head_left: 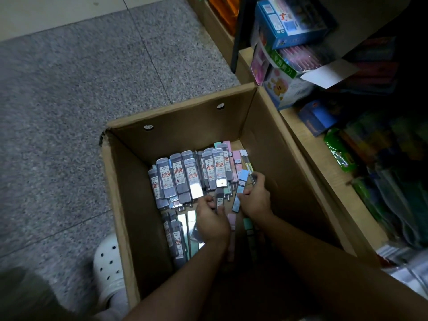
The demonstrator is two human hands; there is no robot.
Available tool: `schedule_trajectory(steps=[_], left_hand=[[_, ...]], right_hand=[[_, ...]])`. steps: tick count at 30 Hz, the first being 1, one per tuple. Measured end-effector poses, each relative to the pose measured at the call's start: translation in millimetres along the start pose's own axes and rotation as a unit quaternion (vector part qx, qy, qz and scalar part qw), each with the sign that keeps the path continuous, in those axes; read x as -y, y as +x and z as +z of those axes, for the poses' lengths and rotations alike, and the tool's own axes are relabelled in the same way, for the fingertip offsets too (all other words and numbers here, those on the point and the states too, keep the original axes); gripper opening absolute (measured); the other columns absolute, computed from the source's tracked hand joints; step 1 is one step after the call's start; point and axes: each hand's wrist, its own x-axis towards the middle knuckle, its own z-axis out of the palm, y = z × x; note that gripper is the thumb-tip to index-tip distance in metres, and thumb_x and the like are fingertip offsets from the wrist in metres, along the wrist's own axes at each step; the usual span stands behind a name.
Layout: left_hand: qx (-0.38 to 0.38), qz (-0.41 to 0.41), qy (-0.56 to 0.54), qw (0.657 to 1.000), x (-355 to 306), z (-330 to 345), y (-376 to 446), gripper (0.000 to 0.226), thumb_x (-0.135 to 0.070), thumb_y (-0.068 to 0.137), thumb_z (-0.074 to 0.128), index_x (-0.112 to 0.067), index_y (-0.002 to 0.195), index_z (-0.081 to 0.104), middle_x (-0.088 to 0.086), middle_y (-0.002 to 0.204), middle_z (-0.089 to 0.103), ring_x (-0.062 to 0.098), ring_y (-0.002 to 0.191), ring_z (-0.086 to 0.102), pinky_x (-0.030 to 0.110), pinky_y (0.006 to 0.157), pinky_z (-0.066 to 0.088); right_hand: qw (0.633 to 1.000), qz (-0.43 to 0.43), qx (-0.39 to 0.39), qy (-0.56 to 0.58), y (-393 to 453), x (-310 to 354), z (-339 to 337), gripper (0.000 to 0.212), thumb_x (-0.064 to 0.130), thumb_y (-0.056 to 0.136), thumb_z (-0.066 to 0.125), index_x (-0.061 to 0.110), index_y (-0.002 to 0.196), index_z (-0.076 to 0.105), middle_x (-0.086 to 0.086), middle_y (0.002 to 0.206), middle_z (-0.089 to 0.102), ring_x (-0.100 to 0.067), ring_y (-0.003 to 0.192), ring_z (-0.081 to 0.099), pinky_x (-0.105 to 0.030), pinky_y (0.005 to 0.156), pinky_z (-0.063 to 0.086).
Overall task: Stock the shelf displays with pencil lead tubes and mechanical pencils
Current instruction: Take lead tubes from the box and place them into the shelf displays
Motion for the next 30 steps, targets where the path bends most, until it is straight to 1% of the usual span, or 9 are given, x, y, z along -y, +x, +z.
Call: schedule_trajectory(steps=[5, 8, 10, 12, 15, 17, 20, 25, 30], left_hand=[[0.06, 0.051, 0.03, 0.996, -12.3, -26.7, 11.0, 0.015, -0.01, 0.094, 0.056, -0.011, 0.108, 0.061, 0.012, 0.106, 0.064, 0.019, 0.086, 0.054, 0.021, 0.07, 0.034], [0.169, 0.097, 0.045, 0.98, -39.6, -51.2, 16.5, 0.009, -0.011, 0.098, 0.051, -0.014, 0.107, 0.05, 0.015, 0.1, 0.061, 0.026, 0.09, 0.059, 0.025, 0.07, 0.036], [0.255, 0.153, 0.066, 0.952, -68.7, -70.4, 20.2, 0.015, -0.011, 0.1, 0.047, -0.009, 0.115, 0.046, 0.017, 0.096, 0.058, 0.011, 0.083, 0.062, 0.022, 0.064, 0.039], [0.316, 0.212, 0.089, 0.92, -105.9, -90.6, 24.2, 0.012, -0.01, 0.101, 0.046, -0.009, 0.112, 0.043, 0.009, 0.09, 0.057, -0.004, 0.065, 0.059, 0.014, 0.056, 0.043], [0.351, 0.284, 0.126, 0.883, -167.0, -115.3, 23.4, 0.018, -0.014, 0.1, 0.048, -0.01, 0.117, 0.046, 0.01, 0.104, 0.061, 0.015, 0.089, 0.064, 0.033, 0.079, 0.054], [0.401, 0.277, 0.081, 0.869, -196.9, -129.2, 11.1, 0.016, -0.017, 0.102, 0.045, -0.019, 0.117, 0.046, 0.011, 0.099, 0.062, 0.024, 0.085, 0.066, 0.041, 0.067, 0.059], [0.434, 0.287, 0.012, 0.854, -227.8, -139.9, -15.6, 0.017, -0.016, 0.103, 0.04, -0.027, 0.114, 0.045, 0.008, 0.088, 0.059, 0.014, 0.064, 0.062, 0.028, 0.051, 0.053], [0.44, 0.344, -0.137, 0.818, -286.1, -137.4, -61.5, 0.029, -0.013, 0.103, 0.042, -0.021, 0.131, 0.042, 0.007, 0.083, 0.06, 0.015, 0.06, 0.058, 0.028, 0.047, 0.051], [0.509, 0.372, -0.174, 0.757, -307.9, -128.1, -97.1, 0.049, -0.011, 0.102, 0.045, -0.048, 0.134, 0.037, 0.007, 0.083, 0.061, 0.018, 0.065, 0.059, 0.033, 0.059, 0.051]], right_hand=[[0.997, -0.064, 0.031, 0.024, -18.4, 6.4, -19.2, 0.089, -0.001, 0.08, 0.071, 0.029, 0.15, 0.025, -0.002, 0.097, 0.069, -0.02, 0.096, 0.066, -0.031, 0.089, 0.05], [0.993, -0.115, 0.025, 0.025, -29.1, 20.8, -42.6, 0.083, 0.0, 0.078, 0.074, 0.034, 0.142, 0.035, 0.006, 0.076, 0.061, -0.01, 0.075, 0.062, -0.023, 0.072, 0.049], [0.988, -0.151, 0.021, 0.018, -40.0, 34.7, -63.5, 0.079, 0.002, 0.076, 0.075, 0.036, 0.136, 0.036, 0.008, 0.074, 0.06, -0.004, 0.068, 0.06, -0.018, 0.061, 0.045], [0.982, -0.189, 0.022, 0.014, -55.3, 51.2, -85.9, 0.078, 0.0, 0.076, 0.073, 0.035, 0.134, 0.036, 0.007, 0.073, 0.058, -0.007, 0.064, 0.058, -0.027, 0.063, 0.05], [0.971, -0.24, 0.016, 0.02, -84.2, 77.9, -126.5, 0.077, -0.001, 0.077, 0.072, 0.034, 0.134, 0.034, 0.006, 0.074, 0.057, -0.007, 0.063, 0.06, -0.036, 0.067, 0.056], [0.962, -0.272, 0.0, 0.026, -104.8, 93.3, -156.6, 0.076, 0.001, 0.078, 0.073, 0.034, 0.134, 0.034, 0.008, 0.075, 0.056, 0.003, 0.055, 0.057, -0.021, 0.059, 0.05], [0.954, -0.298, -0.03, 0.028, -139.7, 113.7, -201.9, 0.071, 0.004, 0.081, 0.073, 0.036, 0.132, 0.034, 0.003, 0.082, 0.058, 0.003, 0.054, 0.059, -0.015, 0.057, 0.047], [0.943, -0.309, -0.07, 0.099, -189.3, 134.4, -269.0, 0.064, 0.001, 0.083, 0.072, 0.032, 0.125, 0.034, -0.009, 0.09, 0.065, -0.021, 0.068, 0.072, -0.033, 0.064, 0.06], [0.935, -0.313, -0.112, 0.125, -215.8, 133.7, -319.5, 0.063, 0.004, 0.085, 0.072, 0.028, 0.126, 0.031, -0.008, 0.086, 0.067, -0.019, 0.068, 0.073, -0.021, 0.057, 0.054]])
